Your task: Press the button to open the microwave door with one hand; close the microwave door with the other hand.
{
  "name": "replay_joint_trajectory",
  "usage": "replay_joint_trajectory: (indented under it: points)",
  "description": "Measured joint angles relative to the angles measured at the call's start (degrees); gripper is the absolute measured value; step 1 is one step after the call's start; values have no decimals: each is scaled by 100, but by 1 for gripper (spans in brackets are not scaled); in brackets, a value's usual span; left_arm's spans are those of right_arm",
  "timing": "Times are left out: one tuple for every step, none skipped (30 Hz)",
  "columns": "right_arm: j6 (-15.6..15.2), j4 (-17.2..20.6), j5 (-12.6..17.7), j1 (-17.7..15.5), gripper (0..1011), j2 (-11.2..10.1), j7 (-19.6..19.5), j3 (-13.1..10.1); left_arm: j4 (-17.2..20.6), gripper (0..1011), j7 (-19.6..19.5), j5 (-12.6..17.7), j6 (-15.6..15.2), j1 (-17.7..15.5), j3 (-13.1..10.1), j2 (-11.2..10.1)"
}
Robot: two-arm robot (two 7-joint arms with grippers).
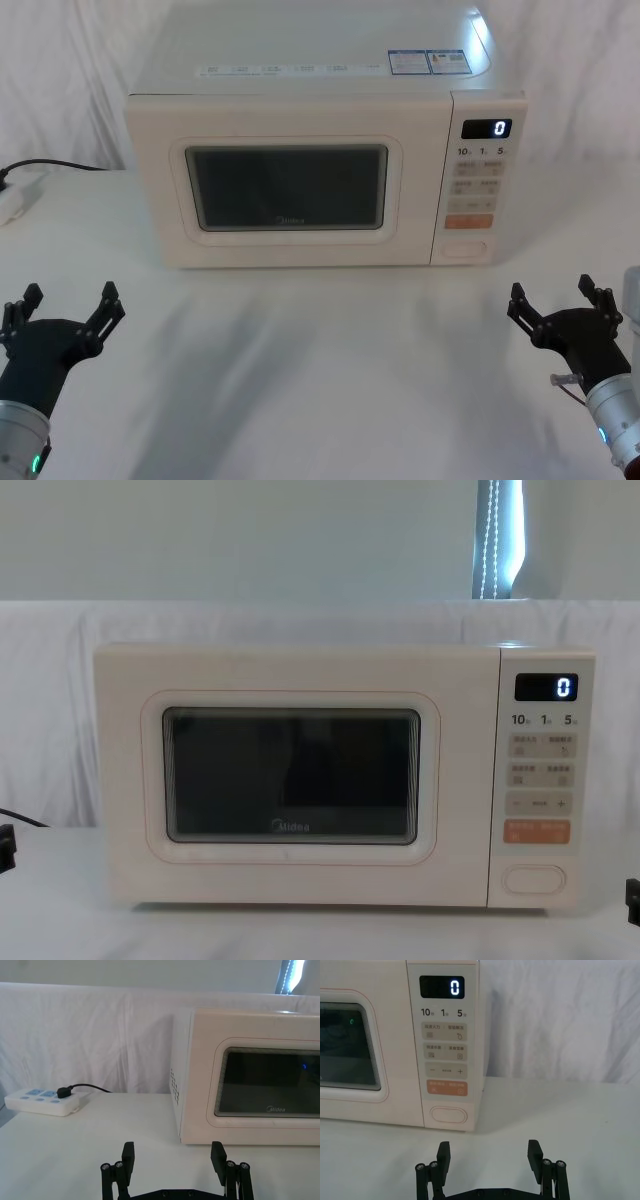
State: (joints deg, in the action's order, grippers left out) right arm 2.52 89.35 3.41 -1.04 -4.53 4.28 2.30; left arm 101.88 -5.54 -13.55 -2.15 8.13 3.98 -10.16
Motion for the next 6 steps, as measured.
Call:
replay_joint_trajectory:
  points:
    - [0,0,0,0,1002,0,0,0,0,1001,0,0,0,0,0,-1]
    - [0,0,0,0,1002,0,0,0,1,1001,-1,0,-1,0,0,-1]
    - [0,0,0,0,1002,0,0,0,1,1001,-1,0,-1,0,0,-1]
    - [0,0,0,0,1002,0,0,0,2,1001,-2,0,-2,0,0,-2]
    - [0,0,0,0,1002,0,0,0,2,1001,-2,0,-3,0,0,-2]
    - [0,0,0,0,1002,0,0,0,3,1001,-3,0,-3,0,0,-3]
